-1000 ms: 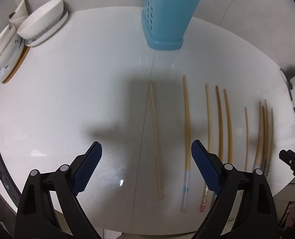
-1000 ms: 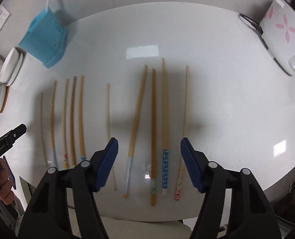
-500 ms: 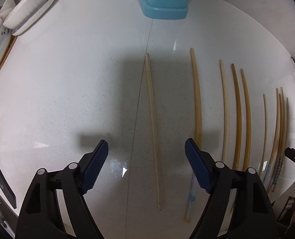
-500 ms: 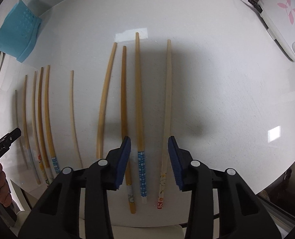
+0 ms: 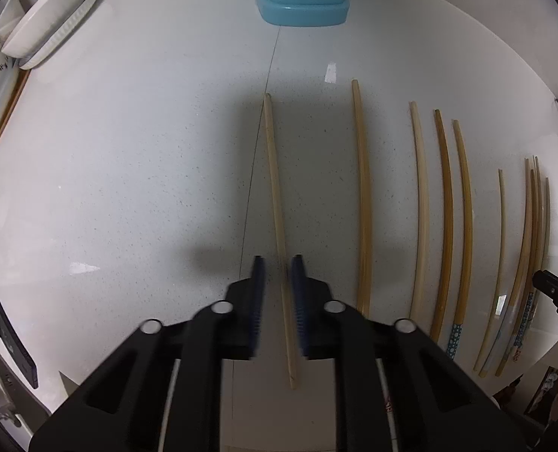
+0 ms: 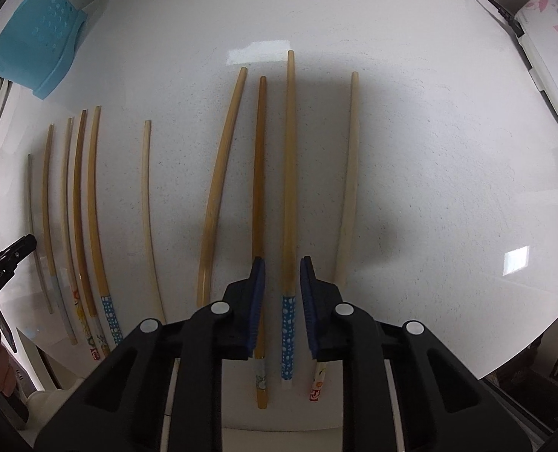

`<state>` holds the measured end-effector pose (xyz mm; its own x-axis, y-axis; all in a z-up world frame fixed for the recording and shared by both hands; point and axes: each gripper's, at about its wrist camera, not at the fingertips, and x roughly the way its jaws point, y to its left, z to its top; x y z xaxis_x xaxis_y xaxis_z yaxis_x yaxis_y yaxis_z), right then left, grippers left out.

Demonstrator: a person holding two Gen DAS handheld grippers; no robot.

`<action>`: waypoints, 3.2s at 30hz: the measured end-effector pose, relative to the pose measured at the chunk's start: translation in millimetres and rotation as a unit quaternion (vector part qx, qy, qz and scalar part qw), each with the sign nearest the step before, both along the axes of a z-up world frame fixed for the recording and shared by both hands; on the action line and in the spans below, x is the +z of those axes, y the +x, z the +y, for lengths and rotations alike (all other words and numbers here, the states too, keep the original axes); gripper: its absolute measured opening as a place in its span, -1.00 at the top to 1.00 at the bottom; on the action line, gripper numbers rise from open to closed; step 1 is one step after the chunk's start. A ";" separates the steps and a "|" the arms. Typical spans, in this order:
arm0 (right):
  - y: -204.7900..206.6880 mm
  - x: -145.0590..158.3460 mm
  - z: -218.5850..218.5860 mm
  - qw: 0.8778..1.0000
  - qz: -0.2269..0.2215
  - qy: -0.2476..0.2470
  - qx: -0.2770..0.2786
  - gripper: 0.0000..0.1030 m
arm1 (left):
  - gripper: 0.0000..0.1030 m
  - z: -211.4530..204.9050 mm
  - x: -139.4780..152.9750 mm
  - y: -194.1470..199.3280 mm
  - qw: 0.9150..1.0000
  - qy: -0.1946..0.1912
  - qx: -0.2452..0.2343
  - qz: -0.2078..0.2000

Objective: Organize utensils
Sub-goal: 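Lower the left tool and grasp a plain chopstick while the right grasps a blue-patterned chopstick, then lift both held chopsticks and carry them over the blue utensil holder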

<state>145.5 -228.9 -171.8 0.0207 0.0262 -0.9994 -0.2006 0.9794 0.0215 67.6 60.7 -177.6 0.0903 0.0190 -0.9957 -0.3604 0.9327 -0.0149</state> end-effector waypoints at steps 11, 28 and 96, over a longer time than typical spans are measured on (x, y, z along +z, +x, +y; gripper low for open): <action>13.2 -18.0 4.3 1.000 0.008 -0.020 -0.003 0.87 | 0.93 0.2 5.2 -2.1 1.000 -0.014 0.003 -0.003; -6.3 26.4 -7.7 0.999 -0.041 0.002 -0.006 0.87 | 0.93 15.4 50.3 -13.4 0.998 -0.009 0.001 -0.058; 95.2 179.4 155.1 0.931 -0.293 0.200 0.088 0.87 | 0.93 67.1 203.4 117.6 0.864 0.056 -0.047 -0.497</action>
